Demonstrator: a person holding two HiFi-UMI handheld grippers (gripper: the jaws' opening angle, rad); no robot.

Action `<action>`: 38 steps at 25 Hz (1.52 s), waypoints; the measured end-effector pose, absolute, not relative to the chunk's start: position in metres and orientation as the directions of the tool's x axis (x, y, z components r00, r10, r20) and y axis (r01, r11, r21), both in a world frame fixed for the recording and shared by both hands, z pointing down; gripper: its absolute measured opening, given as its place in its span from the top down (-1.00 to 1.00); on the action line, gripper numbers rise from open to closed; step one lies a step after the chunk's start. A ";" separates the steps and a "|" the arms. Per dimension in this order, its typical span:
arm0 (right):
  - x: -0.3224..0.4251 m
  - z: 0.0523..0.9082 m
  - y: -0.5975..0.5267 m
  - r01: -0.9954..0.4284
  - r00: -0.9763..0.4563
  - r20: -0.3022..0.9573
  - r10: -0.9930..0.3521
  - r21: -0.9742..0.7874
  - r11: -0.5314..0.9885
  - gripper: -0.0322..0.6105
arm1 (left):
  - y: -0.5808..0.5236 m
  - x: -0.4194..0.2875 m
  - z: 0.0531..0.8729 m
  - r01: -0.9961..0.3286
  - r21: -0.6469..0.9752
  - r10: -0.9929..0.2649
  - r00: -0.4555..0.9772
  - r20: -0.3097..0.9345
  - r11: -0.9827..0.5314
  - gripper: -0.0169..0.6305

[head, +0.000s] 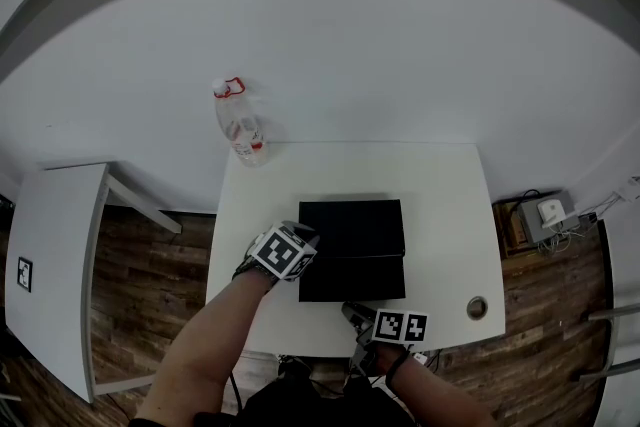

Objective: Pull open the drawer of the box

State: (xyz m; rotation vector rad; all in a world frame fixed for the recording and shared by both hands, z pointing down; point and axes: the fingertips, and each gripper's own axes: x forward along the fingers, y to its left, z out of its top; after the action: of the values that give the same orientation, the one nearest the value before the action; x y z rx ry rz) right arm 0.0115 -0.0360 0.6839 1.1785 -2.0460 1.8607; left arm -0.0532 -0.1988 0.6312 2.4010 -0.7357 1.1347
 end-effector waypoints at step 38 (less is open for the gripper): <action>0.002 0.685 0.015 -0.599 -0.729 0.550 -0.409 -0.800 -0.008 0.78 | -0.200 -0.055 0.631 -0.624 0.112 -0.320 0.537 0.781 -0.773 0.93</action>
State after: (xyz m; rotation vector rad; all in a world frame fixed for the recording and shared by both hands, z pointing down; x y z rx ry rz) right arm 0.0019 0.0152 0.6846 1.0783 -2.0956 1.8328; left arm -0.0547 -0.2005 0.6307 2.3993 -0.7740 1.1068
